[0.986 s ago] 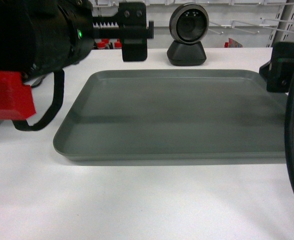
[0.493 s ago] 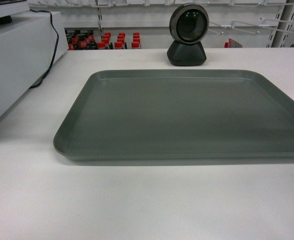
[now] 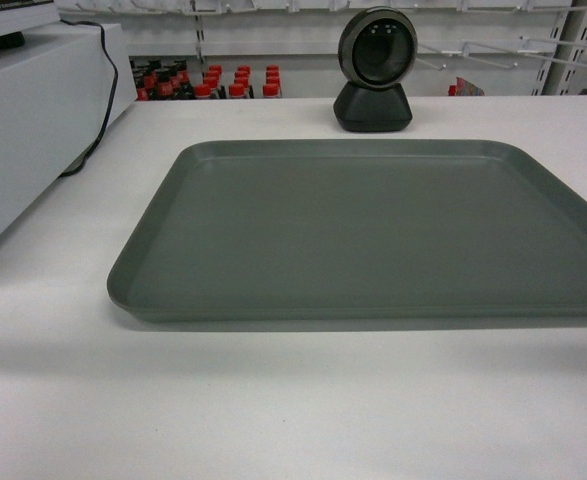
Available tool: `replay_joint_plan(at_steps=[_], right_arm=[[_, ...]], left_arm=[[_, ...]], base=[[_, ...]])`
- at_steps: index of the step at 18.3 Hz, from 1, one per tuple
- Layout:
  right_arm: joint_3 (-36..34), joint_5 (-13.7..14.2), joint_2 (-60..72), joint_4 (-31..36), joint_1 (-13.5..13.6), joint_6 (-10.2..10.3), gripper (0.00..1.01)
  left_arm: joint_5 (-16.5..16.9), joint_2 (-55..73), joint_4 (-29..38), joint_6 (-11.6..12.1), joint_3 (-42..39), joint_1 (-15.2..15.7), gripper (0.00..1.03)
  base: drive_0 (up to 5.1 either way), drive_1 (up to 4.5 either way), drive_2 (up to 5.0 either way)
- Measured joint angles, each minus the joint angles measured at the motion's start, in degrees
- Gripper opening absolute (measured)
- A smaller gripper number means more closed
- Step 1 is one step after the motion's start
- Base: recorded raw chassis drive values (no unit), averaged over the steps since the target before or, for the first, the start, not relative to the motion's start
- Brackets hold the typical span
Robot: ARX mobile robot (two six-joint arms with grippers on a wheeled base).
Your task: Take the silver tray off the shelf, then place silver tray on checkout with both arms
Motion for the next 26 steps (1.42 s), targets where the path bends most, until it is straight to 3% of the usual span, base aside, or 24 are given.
replay_joint_plan(at_steps=[4,5,6,8,13,15,16,18,19,21,26], right_arm=[[-7.7,-1.7,-7.2,1.1,-1.6,-1.1,0.02],[-9.4,-2.2,-8.7,0.9,-2.1,-1.2,0.02],[-10.6,-5.3,-10.0,0.6,-4.3,-1.2,0.02],[-12.8,-5.8,-13.5,-0.2,-6.3,-1.3,0.02],[-17.3,-6.1,-22.2,-4.5,-6.2,-1.3,0.02],[-18.6,-6.1,-25.6,-7.0,-6.2,-1.3,0.02],[-19.1,-6.1,-27.1,-7.8,-6.2,-1.3,0.02],[-19.7,-6.1,-30.4,-10.3,-6.2,-1.3,0.02],[-21.0,-6.1,-30.8,-7.6,-6.2,-1.3,0.02],[-21.8,-6.1,-32.9,-10.9,-6.2,-1.3,0.02],[-21.8,-6.1,-41.1,-18.3,-6.2,-1.3,0.02]], left_arm=[[6.3,-7.9,0.5,0.0,-9.3,5.8,0.15],[7.3,-9.7,0.4,0.0,-10.9,7.0,0.04],[8.3,-11.1,0.2,0.1,-11.9,8.0,0.02],[10.3,-14.6,-0.7,0.2,-14.7,10.1,0.02],[14.2,-23.0,-4.7,0.2,-19.2,13.9,0.02],[19.6,-26.5,-6.9,0.3,-20.5,18.9,0.02],[19.2,-27.8,-7.7,0.2,-20.9,19.9,0.02],[20.2,-30.8,-9.9,0.2,-21.7,19.4,0.02],[20.1,-32.1,-11.0,0.2,-22.0,19.4,0.02],[20.1,-33.9,-9.0,0.2,-23.7,19.5,0.02],[20.1,-40.7,-16.2,0.2,-24.1,19.5,0.02]], base=[[0.0,0.00,0.0],[0.0,0.00,0.0],[0.0,0.00,0.0],[0.0,0.00,0.0],[0.0,0.00,0.0],[0.0,0.00,0.0],[0.0,0.00,0.0],[0.0,0.00,0.0],[0.0,0.00,0.0],[0.0,0.00,0.0],[0.0,0.00,0.0]])
